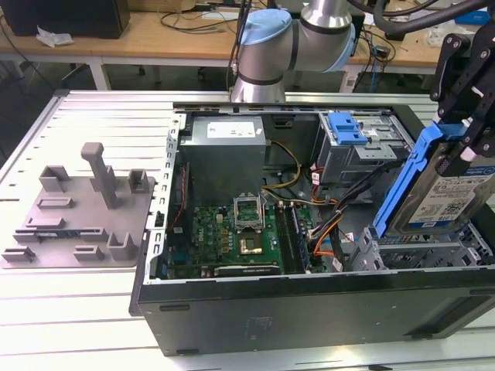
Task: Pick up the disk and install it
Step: 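Insert the disk into the insertion slot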
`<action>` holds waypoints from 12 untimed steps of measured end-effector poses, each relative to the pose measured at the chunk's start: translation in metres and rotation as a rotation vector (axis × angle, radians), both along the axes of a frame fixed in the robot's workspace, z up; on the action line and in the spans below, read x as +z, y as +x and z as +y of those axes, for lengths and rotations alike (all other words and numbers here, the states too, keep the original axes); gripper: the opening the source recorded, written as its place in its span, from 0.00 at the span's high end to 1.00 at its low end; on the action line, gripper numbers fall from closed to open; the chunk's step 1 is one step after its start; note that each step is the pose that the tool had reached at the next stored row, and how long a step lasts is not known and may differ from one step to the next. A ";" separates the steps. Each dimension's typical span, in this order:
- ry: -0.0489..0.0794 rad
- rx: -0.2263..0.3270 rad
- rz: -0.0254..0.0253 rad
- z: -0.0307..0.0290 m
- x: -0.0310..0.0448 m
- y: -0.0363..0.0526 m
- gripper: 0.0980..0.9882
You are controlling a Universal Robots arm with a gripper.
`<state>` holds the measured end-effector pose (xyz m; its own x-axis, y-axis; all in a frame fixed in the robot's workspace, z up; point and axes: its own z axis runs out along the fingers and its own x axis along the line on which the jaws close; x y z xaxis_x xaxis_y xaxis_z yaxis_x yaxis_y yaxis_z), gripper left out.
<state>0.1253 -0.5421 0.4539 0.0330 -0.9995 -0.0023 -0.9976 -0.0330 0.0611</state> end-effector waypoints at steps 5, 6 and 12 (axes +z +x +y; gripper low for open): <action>0.000 0.000 0.0039 0.0000 -0.0002 0.0015 0.70; 0.000 0.000 0.0039 -0.0001 -0.0002 0.0015 0.70; 0.000 -0.004 0.0039 -0.0001 -0.0002 0.0004 0.70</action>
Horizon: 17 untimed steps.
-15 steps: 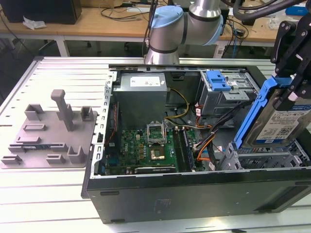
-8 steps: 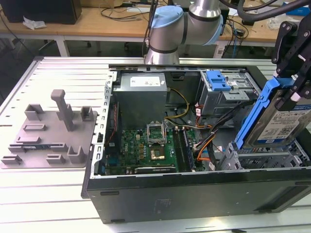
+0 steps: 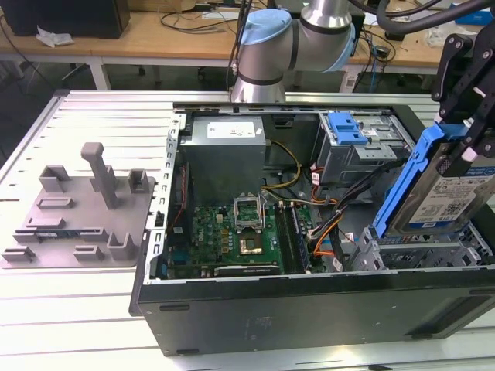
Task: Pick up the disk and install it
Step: 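Insert the disk into the insertion slot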
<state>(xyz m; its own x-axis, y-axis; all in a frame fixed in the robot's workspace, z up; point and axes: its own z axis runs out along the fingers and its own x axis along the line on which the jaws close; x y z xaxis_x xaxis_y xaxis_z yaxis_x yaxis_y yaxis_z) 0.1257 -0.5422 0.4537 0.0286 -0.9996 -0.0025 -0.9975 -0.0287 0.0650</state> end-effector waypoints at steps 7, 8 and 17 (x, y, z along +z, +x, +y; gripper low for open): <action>0.000 -0.015 0.0001 -0.0004 -0.0004 -0.0013 0.70; 0.000 -0.018 0.0001 -0.0006 -0.0005 -0.0013 0.70; 0.000 -0.042 0.0001 -0.0009 -0.0030 -0.0013 0.70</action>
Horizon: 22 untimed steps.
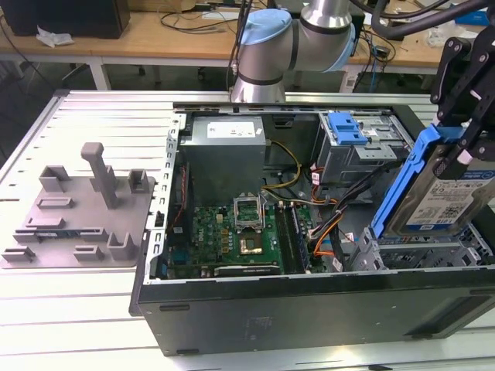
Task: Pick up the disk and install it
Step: 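Insert the disk into the insertion slot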
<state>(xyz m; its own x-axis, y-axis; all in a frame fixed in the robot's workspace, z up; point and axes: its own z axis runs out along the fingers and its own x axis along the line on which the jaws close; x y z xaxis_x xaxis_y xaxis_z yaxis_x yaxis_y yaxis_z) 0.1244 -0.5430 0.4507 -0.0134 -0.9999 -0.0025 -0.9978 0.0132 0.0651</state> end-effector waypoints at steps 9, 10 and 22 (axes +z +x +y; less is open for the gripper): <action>0.000 -0.006 0.0000 0.0000 -0.0028 0.0003 0.70; 0.000 -0.006 0.0000 0.0000 -0.0033 0.0004 0.70; 0.000 -0.006 0.0002 0.0000 -0.0142 0.0005 0.70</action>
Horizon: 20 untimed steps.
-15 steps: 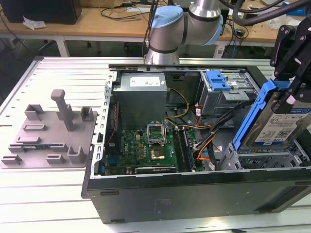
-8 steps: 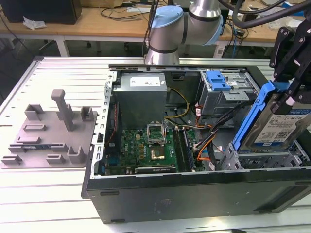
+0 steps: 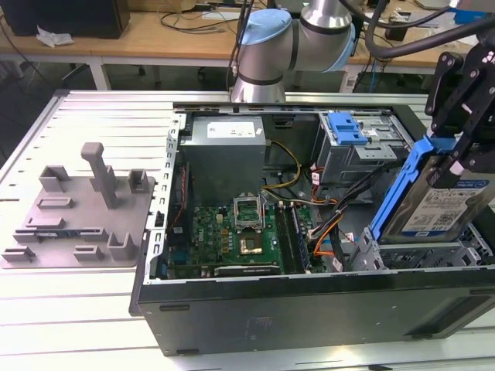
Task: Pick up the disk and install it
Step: 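Insert the disk into the insertion slot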
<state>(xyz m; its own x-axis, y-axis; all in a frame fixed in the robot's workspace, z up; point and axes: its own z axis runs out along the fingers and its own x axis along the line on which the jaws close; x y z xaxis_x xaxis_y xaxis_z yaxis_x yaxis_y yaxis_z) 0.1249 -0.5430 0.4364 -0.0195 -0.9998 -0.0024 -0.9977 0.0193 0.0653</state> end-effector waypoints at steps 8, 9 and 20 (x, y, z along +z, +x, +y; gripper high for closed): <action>0.000 0.000 0.0000 0.0000 -0.0102 0.0000 0.70; 0.000 0.000 0.0000 0.0000 -0.0113 0.0000 0.70; 0.000 0.000 0.0000 -0.0002 -0.0278 0.0000 0.70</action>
